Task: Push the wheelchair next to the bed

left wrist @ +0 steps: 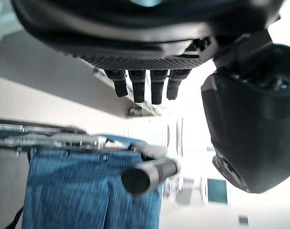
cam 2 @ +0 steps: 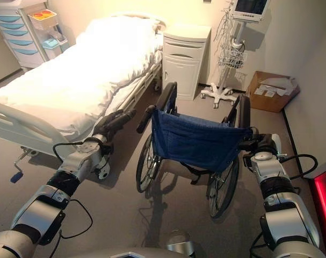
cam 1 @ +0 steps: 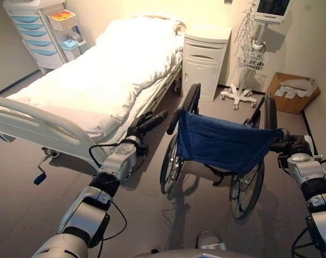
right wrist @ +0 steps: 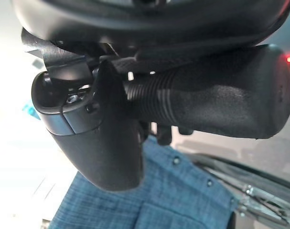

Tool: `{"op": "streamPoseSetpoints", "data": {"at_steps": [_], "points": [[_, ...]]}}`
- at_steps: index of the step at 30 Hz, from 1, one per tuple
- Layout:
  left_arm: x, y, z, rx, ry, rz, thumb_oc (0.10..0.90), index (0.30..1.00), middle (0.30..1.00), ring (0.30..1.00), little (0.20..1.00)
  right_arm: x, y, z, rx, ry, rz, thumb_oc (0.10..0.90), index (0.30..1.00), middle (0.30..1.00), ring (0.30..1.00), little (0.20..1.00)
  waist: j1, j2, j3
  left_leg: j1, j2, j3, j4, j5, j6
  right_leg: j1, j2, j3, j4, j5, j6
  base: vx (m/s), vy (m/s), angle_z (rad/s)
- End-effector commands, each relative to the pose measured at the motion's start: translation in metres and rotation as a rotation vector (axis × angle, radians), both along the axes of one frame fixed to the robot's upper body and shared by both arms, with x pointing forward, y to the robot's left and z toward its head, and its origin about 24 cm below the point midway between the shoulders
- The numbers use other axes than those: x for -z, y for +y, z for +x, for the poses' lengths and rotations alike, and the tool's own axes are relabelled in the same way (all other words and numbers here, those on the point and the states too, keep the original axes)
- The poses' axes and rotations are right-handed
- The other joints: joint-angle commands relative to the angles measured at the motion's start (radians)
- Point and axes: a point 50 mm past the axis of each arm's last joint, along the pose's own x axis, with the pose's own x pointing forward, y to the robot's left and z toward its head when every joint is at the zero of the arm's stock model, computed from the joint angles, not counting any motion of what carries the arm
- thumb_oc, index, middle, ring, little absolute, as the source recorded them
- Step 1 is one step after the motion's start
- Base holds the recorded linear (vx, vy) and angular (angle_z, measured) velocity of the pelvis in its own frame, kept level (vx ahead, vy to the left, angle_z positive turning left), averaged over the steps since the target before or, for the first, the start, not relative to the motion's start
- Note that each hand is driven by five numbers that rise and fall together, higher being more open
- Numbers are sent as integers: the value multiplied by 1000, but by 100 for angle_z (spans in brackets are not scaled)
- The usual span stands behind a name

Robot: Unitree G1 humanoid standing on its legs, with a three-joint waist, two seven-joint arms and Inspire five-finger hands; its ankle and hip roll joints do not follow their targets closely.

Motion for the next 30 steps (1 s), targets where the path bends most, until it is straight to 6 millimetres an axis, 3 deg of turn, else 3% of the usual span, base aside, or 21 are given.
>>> {"op": "streamPoseSetpoints", "data": {"at_steps": [1,19,30], "points": [[-65,-36,19,189,-263,42,800,900,900,900,900,19,95,25,-386,-43,176,400,300,300,300,300,65,47,-30,114,-74,56,-9,-134,28,-236,46,43,35,258,72,0,0,0],[-57,-37,30,208,-148,121,800,900,900,900,900,17,111,32,-433,-31,184,400,300,300,300,300,37,52,-28,118,-71,79,-3,-132,30,-242,70,78,43,256,71,16,-17,-3],[-52,-39,33,212,-101,206,800,900,900,900,900,13,133,36,-499,-62,246,400,300,300,300,300,8,48,-24,115,-65,104,8,-133,35,-247,94,114,44,245,68,37,-58,-1]]}}
